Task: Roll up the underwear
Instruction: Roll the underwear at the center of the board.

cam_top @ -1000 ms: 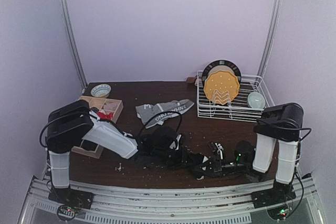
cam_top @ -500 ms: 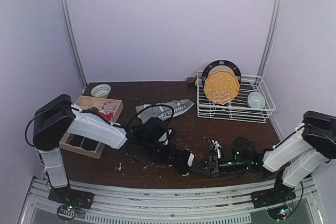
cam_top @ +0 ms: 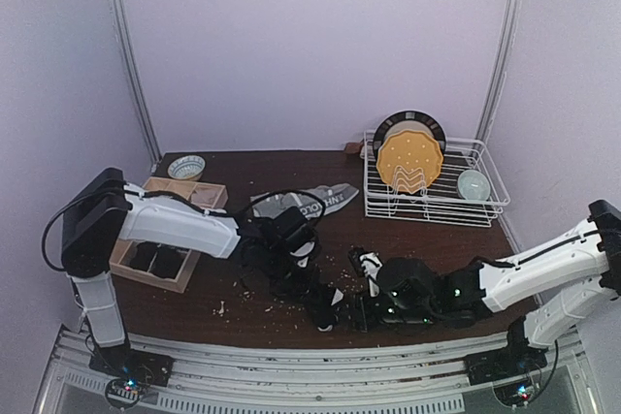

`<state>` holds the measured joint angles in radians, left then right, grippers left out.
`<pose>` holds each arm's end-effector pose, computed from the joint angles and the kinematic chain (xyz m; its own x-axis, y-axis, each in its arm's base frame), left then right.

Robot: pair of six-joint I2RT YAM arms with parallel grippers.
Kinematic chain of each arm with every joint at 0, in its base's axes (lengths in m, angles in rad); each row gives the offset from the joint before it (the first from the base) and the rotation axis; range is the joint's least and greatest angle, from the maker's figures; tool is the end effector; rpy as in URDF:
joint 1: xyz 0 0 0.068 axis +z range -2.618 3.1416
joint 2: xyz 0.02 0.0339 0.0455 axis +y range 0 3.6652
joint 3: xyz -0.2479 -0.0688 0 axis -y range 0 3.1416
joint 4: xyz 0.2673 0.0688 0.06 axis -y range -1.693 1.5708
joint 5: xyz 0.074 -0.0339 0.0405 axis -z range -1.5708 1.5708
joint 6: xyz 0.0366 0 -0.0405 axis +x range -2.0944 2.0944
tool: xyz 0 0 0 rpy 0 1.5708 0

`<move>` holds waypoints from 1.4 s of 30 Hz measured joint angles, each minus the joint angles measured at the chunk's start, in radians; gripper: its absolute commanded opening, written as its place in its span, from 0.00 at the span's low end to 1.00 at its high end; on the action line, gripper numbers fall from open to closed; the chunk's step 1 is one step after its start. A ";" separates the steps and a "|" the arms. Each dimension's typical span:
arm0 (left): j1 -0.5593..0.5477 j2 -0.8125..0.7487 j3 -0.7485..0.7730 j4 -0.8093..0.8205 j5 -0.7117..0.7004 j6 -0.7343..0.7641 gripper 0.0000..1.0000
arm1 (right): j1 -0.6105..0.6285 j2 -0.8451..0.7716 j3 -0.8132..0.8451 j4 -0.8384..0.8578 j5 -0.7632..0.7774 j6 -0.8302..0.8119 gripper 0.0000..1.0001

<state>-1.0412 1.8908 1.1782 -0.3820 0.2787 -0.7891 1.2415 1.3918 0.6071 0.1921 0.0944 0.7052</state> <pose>0.1881 -0.3412 0.1224 -0.9504 0.2729 -0.1494 0.3107 0.8098 -0.4976 0.1000 0.2818 0.1493 -0.7318 -0.1458 -0.6658 -0.5810 0.6441 0.4976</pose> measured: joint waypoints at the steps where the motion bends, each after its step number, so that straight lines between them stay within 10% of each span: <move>1: 0.000 0.005 0.014 -0.027 -0.006 -0.003 0.00 | 0.013 0.017 0.000 -0.010 0.025 -0.004 0.55; 7: 0.001 0.055 0.114 -0.171 -0.016 -0.016 0.00 | 0.105 0.066 0.038 0.000 0.181 -0.049 0.66; 28: 0.002 0.087 0.191 -0.303 -0.026 -0.030 0.00 | 0.125 0.344 0.196 0.055 0.254 -0.054 0.61; 38: 0.013 0.089 0.181 -0.294 0.003 -0.031 0.02 | 0.111 0.381 0.197 0.085 0.222 0.019 0.12; 42: 0.020 0.080 0.159 -0.274 0.016 -0.030 0.35 | 0.111 0.381 0.196 0.101 0.212 0.035 0.00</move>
<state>-1.0210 1.9705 1.3376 -0.6559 0.2947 -0.8188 1.3529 1.7729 0.8036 0.2928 0.3069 0.7406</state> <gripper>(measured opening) 0.173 0.075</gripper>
